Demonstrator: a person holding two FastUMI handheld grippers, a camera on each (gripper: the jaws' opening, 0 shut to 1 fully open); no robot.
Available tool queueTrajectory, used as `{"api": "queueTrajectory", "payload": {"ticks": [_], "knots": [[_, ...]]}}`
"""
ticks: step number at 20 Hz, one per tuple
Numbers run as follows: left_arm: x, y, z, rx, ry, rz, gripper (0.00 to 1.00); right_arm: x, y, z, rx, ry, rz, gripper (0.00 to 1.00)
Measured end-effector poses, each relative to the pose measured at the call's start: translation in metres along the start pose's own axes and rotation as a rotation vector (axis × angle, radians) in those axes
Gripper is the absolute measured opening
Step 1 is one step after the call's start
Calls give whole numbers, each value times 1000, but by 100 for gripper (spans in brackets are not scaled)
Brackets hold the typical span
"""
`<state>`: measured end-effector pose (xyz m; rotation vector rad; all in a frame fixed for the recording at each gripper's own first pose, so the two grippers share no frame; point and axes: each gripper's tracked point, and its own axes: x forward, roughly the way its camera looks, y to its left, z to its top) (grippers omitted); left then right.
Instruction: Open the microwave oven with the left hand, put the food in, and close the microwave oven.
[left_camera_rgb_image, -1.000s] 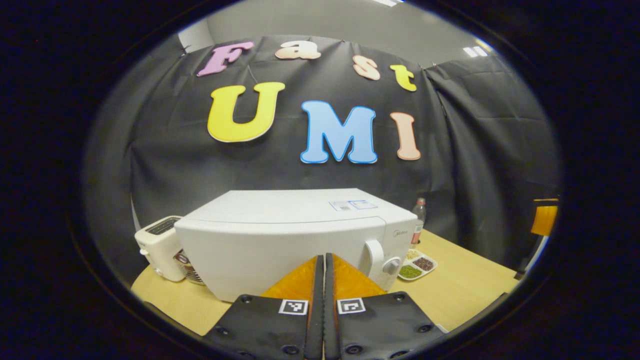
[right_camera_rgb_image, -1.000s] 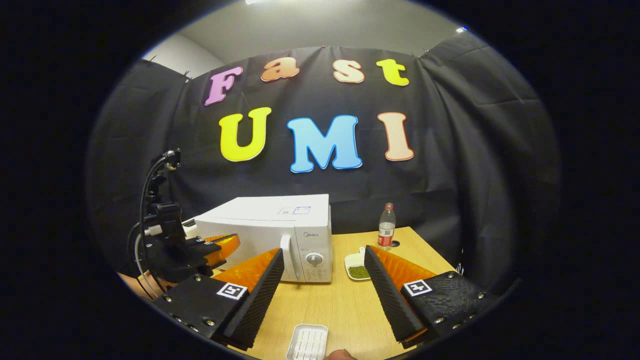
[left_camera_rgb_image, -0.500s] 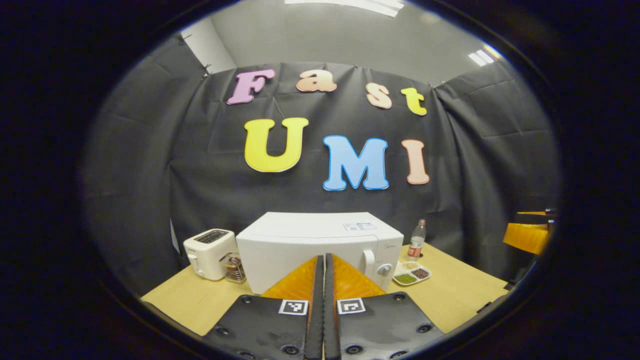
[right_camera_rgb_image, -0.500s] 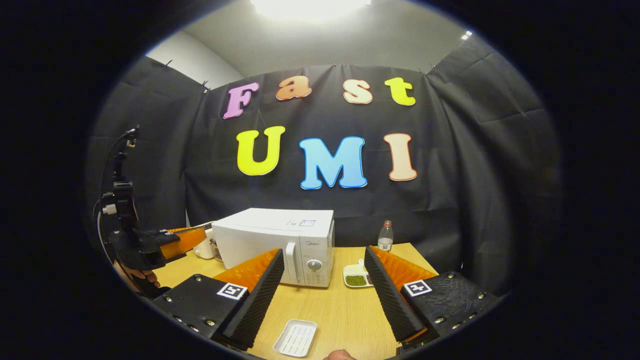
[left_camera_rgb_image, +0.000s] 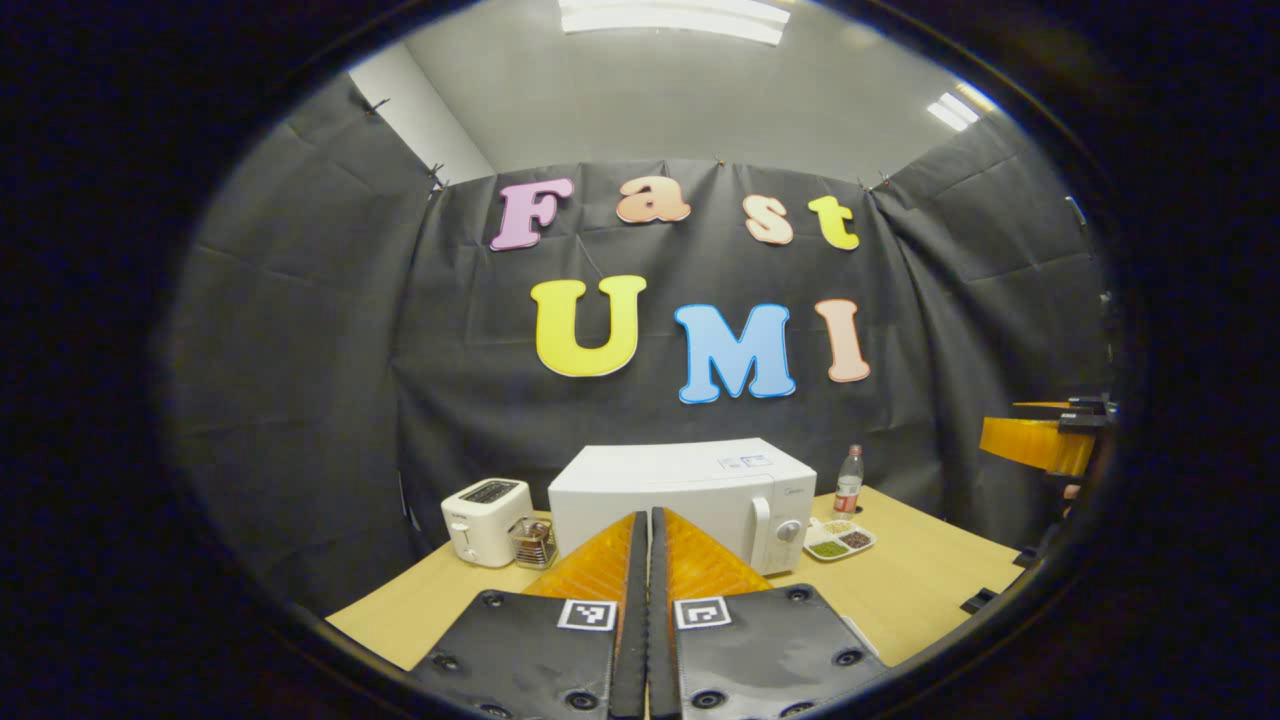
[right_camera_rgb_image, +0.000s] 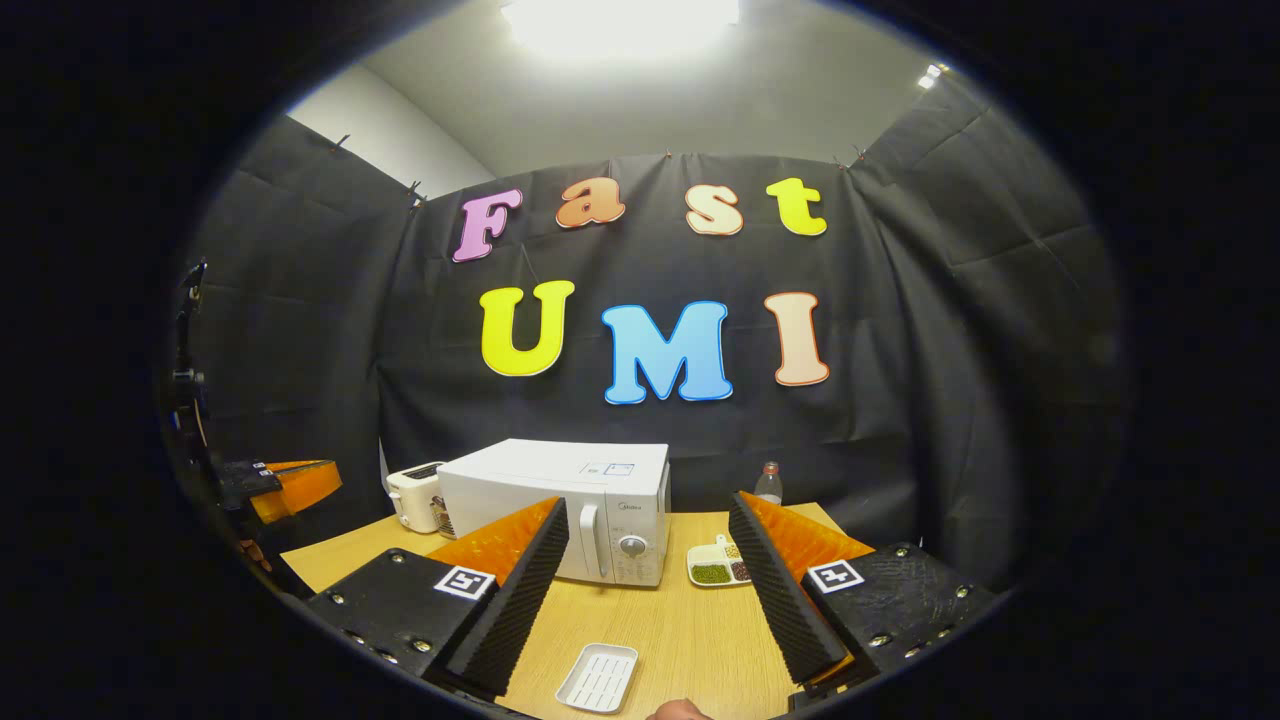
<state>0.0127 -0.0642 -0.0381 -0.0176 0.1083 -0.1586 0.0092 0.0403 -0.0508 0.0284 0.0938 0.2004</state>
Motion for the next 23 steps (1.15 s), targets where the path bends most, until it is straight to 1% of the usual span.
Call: {"api": "queueTrajectory", "payload": {"ticks": [2, 3, 4, 6, 7, 8, 9, 11, 12, 13, 14, 15, 16, 18, 19, 20, 21, 22, 23], "knots": [[-11, 3, 1, -5, 1, -17, 7, -4, 9, 3, 3, -2, -1, 98], [-14, 5, 3, -3, -4, -19, 13, -6, 13, 6, 2, -9, -1, 98], [-18, 9, 5, 2, -7, -23, 26, -7, 16, 8, -3, -18, -7, 98], [-24, 12, 6, 4, -10, -35, 65, -9, 21, 9, -2, -25, -16, 98], [-26, 12, 7, 3, -15, -39, 70, -11, 26, 11, 4, -28, -19, 98], [-27, 14, 9, 1, -23, -38, 73, -11, 29, 12, 6, -29, -20, 98], [-30, 18, 11, 1, -33, -32, 84, -13, 32, 14, 3, -34, -24, 98], [-33, 26, 16, 2, -50, -16, 100, -17, 34, 20, -9, -52, -40, 98], [-34, 26, 17, 2, -54, -18, 98, -17, 35, 21, -10, -56, -47, 98], [-33, 28, 17, 4, -57, -15, 94, -18, 36, 22, -10, -59, -52, 98], [-34, 32, 19, 7, -57, -11, 98, -19, 36, 21, -6, -62, -59, 98], [-34, 34, 20, 9, -62, -4, 94, -20, 36, 21, -1, -63, -65, 98], [-33, 36, 22, 9, -67, 0, 98, -19, 37, 20, 5, -60, -67, 98], [-32, 39, 24, 5, -75, 10, 98, -20, 35, 20, 11, -57, -75, 98], [-33, 43, 24, 0, -79, 21, 94, -20, 34, 21, 10, -58, -81, 98], [-33, 45, 26, -5, -85, 27, 98, -21, 33, 21, 10, -59, -85, 98], [-35, 45, 26, -12, -90, 29, 94, -22, 33, 22, 11, -61, -88, 98], [-36, 46, 26, -19, -90, 27, 100, -22, 33, 23, 12, -64, -87, 98], [-35, 46, 25, -23, -92, 26, 100, -23, 34, 24, 8, -64, -86, 98]]}}
